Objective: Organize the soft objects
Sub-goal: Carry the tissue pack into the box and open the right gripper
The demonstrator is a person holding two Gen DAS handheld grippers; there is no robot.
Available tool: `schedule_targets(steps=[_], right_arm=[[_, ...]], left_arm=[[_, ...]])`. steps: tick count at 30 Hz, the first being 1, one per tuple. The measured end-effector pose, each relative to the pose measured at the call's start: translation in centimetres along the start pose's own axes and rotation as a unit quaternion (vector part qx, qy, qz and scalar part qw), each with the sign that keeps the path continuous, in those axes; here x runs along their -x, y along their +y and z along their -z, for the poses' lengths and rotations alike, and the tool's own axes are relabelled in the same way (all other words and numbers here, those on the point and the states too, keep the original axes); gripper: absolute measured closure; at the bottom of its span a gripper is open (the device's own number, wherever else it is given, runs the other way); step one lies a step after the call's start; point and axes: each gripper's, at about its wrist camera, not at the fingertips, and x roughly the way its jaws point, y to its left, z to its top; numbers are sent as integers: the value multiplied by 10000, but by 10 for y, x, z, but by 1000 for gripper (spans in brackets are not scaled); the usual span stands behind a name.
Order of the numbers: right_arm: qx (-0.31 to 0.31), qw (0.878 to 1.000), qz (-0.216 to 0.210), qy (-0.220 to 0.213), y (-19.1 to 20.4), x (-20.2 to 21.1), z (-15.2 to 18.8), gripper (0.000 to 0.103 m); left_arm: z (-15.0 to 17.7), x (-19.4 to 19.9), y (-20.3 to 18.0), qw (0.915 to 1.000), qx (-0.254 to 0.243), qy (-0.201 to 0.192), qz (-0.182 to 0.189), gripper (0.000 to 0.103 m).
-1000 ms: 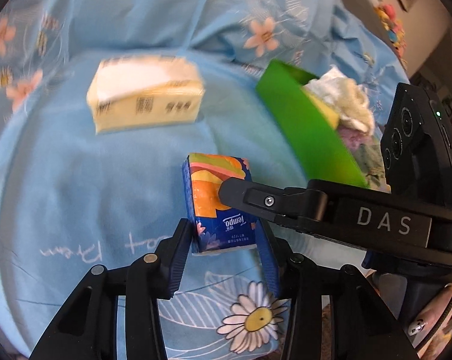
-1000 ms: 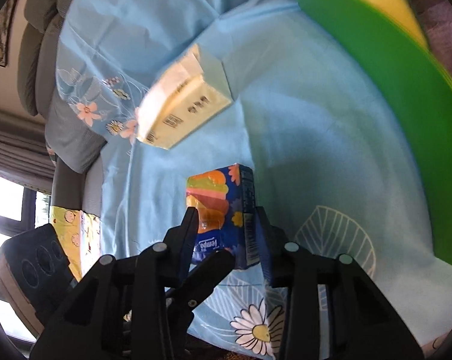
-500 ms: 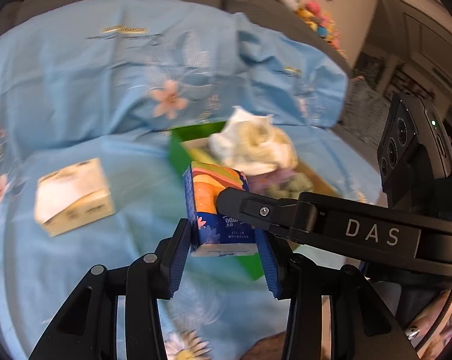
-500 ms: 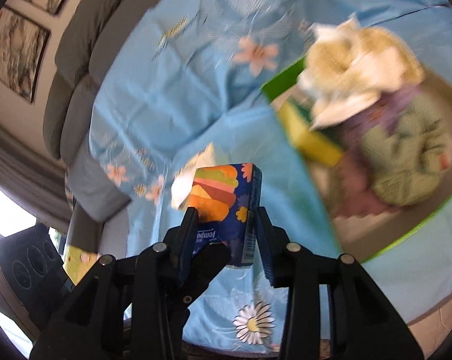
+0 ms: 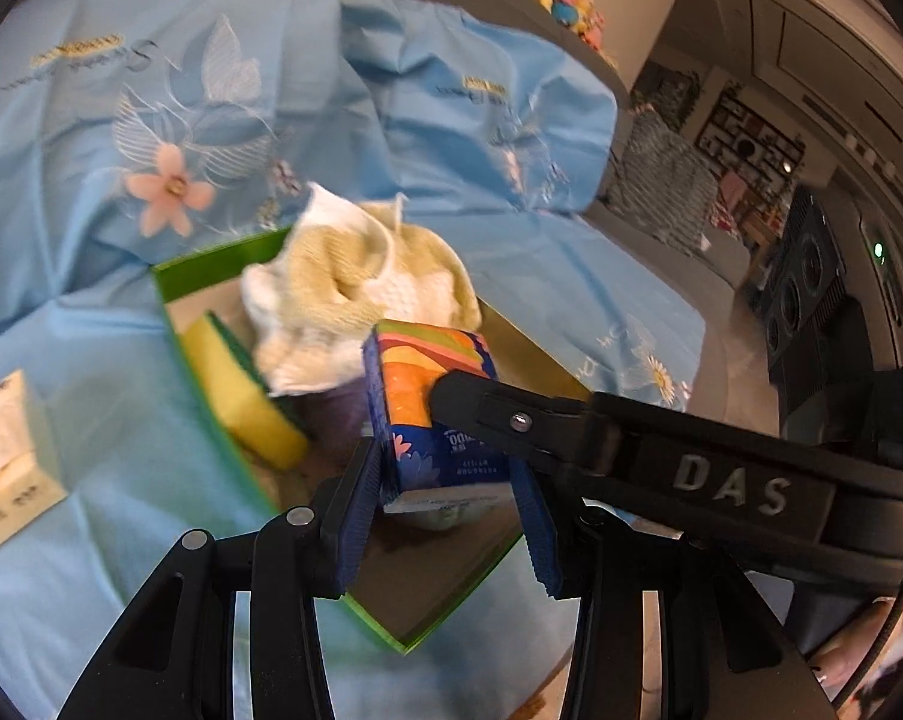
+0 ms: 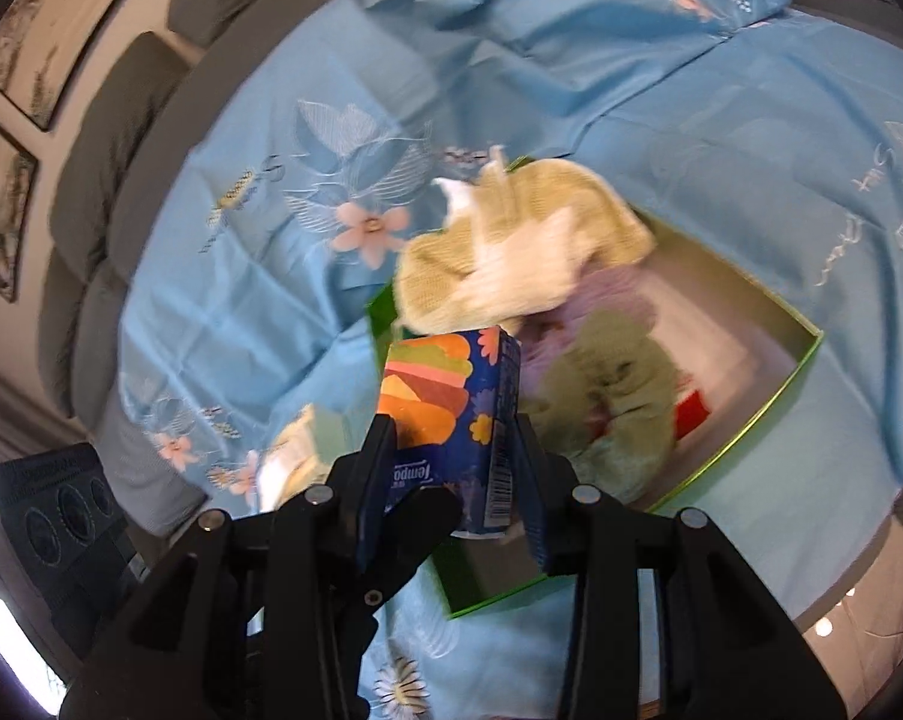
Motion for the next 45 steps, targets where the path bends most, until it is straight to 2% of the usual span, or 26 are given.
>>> schedule_targets(steps=[2,9,15,22,40,45], right_arm=[[74,9997,250,8,-1,-4,-4,64],[6,9982,586,130,-8,-18,-18,64],[-82,9961,856,174,-15,-29,-15,64],[-103,9953,915,310,-22,-40,-14,63],[-48,9944,1028,237,-22,-45,-13,63],[-2,9939,1092,147,-19,-39,-12,52]], left_arm=[[-4,-7,1,9999,72,70,4,58],[-8,-26,6,9992,146,367,103,58],[-4,-42,10,9976,146,679,-9,58],[-1,-52,16,9960,268,847,9,58],[-1,-55,16,9952,261,936,-105,56],[-1,-49,11,9946,262,992,-151,56]])
